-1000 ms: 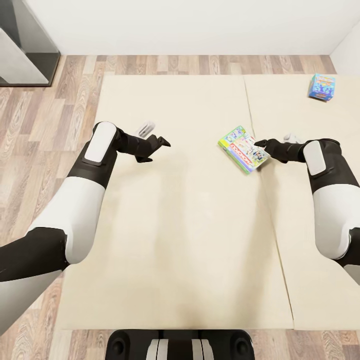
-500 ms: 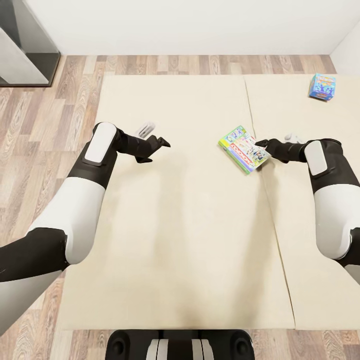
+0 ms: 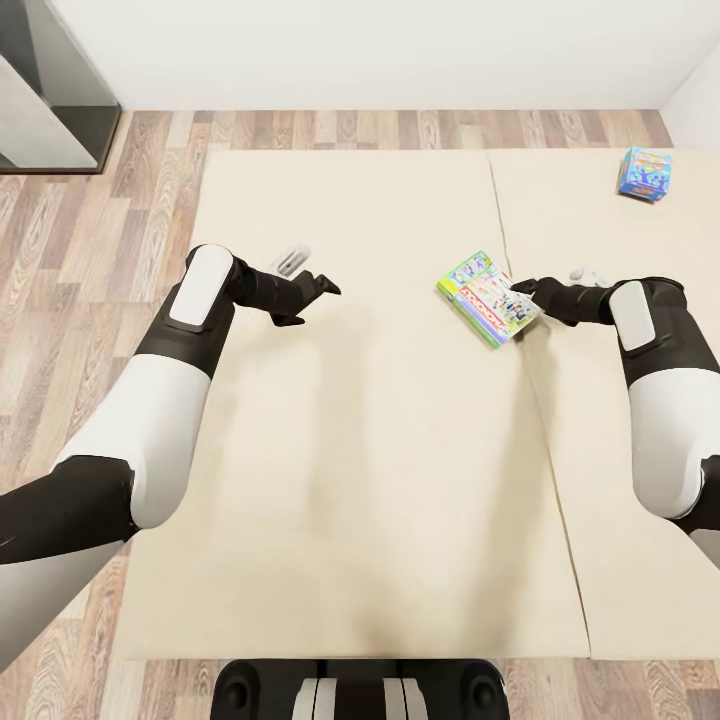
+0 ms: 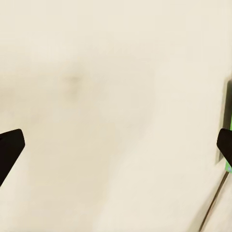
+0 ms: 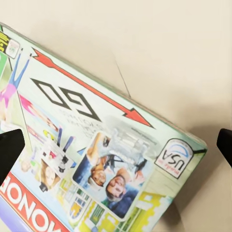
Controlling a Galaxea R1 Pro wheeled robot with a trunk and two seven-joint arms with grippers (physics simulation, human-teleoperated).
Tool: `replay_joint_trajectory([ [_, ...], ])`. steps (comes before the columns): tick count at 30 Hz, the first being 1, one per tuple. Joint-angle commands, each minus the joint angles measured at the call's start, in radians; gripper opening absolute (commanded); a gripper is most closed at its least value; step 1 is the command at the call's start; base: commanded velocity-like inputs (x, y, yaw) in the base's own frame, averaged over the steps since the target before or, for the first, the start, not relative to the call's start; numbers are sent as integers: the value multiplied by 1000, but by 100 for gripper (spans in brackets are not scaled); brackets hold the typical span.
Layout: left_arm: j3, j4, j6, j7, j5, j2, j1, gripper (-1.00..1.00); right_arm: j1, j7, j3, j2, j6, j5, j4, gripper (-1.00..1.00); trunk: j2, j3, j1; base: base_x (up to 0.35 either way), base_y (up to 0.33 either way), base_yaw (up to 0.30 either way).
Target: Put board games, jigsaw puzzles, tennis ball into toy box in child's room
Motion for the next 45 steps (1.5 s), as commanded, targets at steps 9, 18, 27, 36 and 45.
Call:
replay_joint_trajectory([
  [9, -1, -1, 0, 10, 10, 0, 0, 100, -1, 8, -4, 0, 5, 8, -1, 100, 0, 0, 0, 0, 84, 0],
  [18, -1, -1, 1, 9, 10, 0, 0, 100, -1, 8, -3, 0, 5, 8, -1, 100, 0, 0, 0, 0, 233, 0],
  [27, -1, -1, 1, 9, 10, 0, 0, 100, -1, 8, -3, 0, 5, 8, -1, 100, 0, 0, 0, 0, 274, 0],
  [36, -2, -1, 1, 9, 10, 0, 0, 100, -1, 8, -3, 0, 5, 8, -1, 100, 0, 0, 0, 0, 285, 0],
  [45, -5, -1, 1, 8, 10, 0, 0, 100, -1, 8, -4, -1, 5, 8, -1, 100, 0, 0, 0, 0, 281, 0],
])
